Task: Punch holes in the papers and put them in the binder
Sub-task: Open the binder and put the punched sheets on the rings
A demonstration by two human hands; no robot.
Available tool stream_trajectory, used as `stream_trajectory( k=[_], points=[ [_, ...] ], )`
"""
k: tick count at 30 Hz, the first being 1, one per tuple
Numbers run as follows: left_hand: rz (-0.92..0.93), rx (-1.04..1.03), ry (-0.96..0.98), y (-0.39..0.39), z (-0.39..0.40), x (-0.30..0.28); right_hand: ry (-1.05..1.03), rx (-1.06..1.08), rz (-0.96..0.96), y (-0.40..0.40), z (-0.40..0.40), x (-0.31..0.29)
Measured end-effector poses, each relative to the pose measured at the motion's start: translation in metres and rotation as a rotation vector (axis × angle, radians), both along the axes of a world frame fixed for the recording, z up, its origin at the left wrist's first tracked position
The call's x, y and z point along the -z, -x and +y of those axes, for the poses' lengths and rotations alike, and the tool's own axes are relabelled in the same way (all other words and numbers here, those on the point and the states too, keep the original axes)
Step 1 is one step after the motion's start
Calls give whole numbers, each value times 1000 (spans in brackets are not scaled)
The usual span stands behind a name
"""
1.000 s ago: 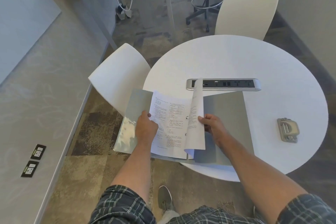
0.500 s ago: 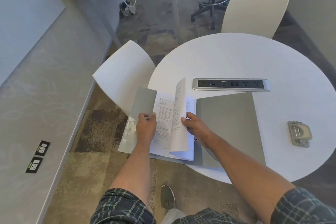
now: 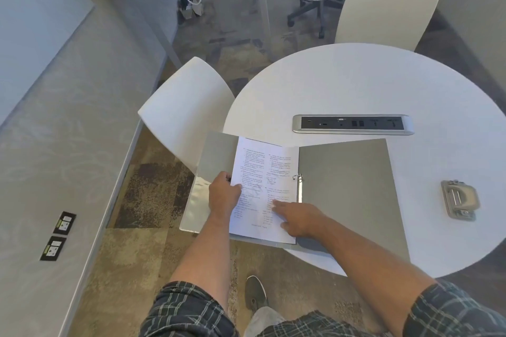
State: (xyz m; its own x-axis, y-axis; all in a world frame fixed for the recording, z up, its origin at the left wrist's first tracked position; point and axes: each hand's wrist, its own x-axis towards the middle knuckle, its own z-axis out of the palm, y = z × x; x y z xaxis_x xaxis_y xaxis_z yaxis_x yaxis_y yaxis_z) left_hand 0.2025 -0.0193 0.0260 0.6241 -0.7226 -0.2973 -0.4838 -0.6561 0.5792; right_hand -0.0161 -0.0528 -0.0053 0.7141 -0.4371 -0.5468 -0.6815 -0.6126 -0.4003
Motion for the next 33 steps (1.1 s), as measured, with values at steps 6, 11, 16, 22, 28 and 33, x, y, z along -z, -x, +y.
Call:
stream_trajectory(
  k=[6,11,16,22,28,33],
  points=[
    [-44,23,-21,2,-4,0,-68,-10,6,3,-7,0],
    [49,8,-6,2,-11,-5,-186,108,-90,7,-12,10],
    [558,-12,64,17,-27,-26,-512,538,-370,5,-21,-1],
    [861,98,87,52,-39,-37,-826,942,-686,12,-32,-27],
    [861,207,36,80,-38,-32,-1024,965,-789,48,-40,-34],
    [818,232,-12,95,-37,-31,-876,1303,-849,77,-44,-31]
  ],
)
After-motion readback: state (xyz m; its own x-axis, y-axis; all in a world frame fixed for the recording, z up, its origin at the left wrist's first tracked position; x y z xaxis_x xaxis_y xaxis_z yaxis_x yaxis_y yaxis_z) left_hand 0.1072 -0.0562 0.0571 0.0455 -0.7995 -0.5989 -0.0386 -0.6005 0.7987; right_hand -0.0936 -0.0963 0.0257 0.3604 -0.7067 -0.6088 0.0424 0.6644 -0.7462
